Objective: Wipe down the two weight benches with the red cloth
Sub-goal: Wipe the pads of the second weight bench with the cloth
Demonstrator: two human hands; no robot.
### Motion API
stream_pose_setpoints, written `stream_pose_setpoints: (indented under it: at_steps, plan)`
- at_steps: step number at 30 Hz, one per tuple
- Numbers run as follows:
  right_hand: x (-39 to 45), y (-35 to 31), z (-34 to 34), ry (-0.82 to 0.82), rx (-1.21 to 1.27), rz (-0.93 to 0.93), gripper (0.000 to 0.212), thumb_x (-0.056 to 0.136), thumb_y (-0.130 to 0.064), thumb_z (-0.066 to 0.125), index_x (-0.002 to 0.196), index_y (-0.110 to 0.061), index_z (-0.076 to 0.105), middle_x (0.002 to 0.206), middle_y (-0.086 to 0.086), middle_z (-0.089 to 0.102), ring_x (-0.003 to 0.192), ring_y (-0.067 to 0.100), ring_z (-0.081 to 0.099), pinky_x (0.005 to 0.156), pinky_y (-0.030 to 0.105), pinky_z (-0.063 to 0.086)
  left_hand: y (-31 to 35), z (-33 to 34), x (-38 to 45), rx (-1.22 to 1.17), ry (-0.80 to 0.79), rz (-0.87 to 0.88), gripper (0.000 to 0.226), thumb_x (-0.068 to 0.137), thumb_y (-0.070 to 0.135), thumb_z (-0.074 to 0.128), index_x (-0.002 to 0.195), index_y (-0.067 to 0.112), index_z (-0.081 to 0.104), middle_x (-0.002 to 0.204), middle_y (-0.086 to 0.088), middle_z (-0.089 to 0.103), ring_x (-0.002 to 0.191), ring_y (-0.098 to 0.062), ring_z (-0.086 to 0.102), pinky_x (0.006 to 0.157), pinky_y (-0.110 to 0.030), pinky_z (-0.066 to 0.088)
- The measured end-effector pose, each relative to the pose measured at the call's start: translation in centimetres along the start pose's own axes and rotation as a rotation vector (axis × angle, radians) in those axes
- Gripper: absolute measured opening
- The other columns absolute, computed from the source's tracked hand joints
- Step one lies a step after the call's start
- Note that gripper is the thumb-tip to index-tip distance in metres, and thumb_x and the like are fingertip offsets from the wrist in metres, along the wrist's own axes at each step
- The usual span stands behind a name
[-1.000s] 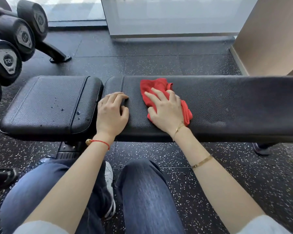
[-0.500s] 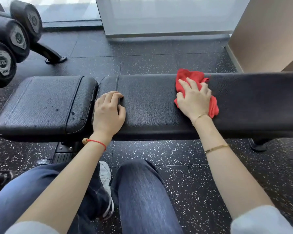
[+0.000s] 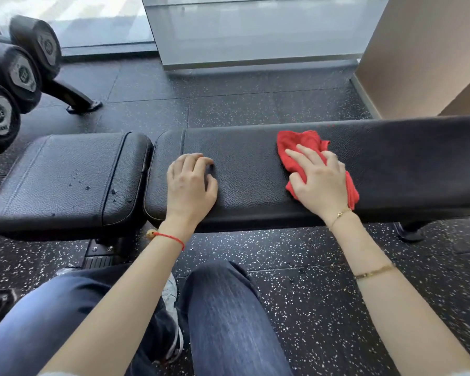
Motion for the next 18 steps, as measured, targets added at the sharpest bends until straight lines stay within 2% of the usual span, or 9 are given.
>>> stream_pose_setpoints:
  at_steps: [3,5,7,10,12,18]
  plan:
    - [2.9,1.8,0.3,-0.01,-0.017,0.159,0.048,0.089,-0.039,0.043,0.138,-0.04,0.049,0.15,-0.013,0.042,0.131,0.034,0.035,0.111,0.042,0.024,2.8,1.6,0.5,0.001,-0.024,0.046,0.031,0.09,0.021,0.053,0.118,0.014,0.063,0.128,-0.006,0.059,0.128,-0.028,0.048,0.113,-0.046,0.031]
    - [3.6,1.3,0.7,-0.021,-0.025,0.201,0.048,0.091,-0.038,0.045,0.139,-0.038,0.048,0.15,-0.011,0.041,0.133,0.034,0.032,0.112,0.043,0.023,4.9,2.7,0.8,-0.013,-0.048,0.064,0.031,0.091,0.024,0.051,0.119,0.015,0.063,0.129,-0.005,0.059,0.128,-0.027,0.047,0.113,-0.047,0.03]
    - [3.2,0.6,0.7,-0.034,-0.017,0.15,0.049,0.09,-0.036,0.046,0.139,-0.038,0.048,0.15,-0.012,0.041,0.131,0.033,0.034,0.111,0.042,0.024,6.7,3.7,0.8,-0.022,-0.068,0.078,0.032,0.092,0.026,0.049,0.12,0.016,0.062,0.13,-0.004,0.058,0.128,-0.027,0.047,0.114,-0.047,0.03]
    - [0.6,0.4,-0.2,-0.013,-0.021,-0.031,0.05,0.086,-0.038,0.044,0.136,-0.039,0.051,0.146,-0.016,0.046,0.124,0.029,0.041,0.106,0.039,0.028,7.5,4.3,0.6,-0.005,-0.053,0.084,0.033,0.091,0.026,0.047,0.119,0.017,0.061,0.129,-0.004,0.057,0.126,-0.027,0.047,0.113,-0.044,0.03]
    - [-0.8,1.6,-0.9,0.01,-0.022,-0.069,0.052,0.083,-0.041,0.041,0.134,-0.041,0.052,0.143,-0.018,0.048,0.122,0.025,0.042,0.104,0.037,0.028,7.3,4.3,0.6,-0.009,-0.039,0.096,0.033,0.091,0.024,0.047,0.12,0.017,0.061,0.129,-0.003,0.057,0.126,-0.027,0.047,0.113,-0.043,0.03]
    - [3.0,7.4,-1.2,0.027,-0.022,0.183,0.048,0.089,-0.039,0.044,0.136,-0.04,0.05,0.149,-0.015,0.042,0.128,0.031,0.037,0.107,0.039,0.024,7.4,4.4,0.5,0.004,-0.039,0.104,0.035,0.092,0.023,0.047,0.123,0.015,0.06,0.13,-0.005,0.057,0.128,-0.028,0.046,0.114,-0.046,0.03]
Point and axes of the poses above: each hand's wrist, its own x-axis towards the middle knuckle, its own z-axis out of the palm, y = z × x, the point moved 7 cm from there along x, towards the middle knuckle
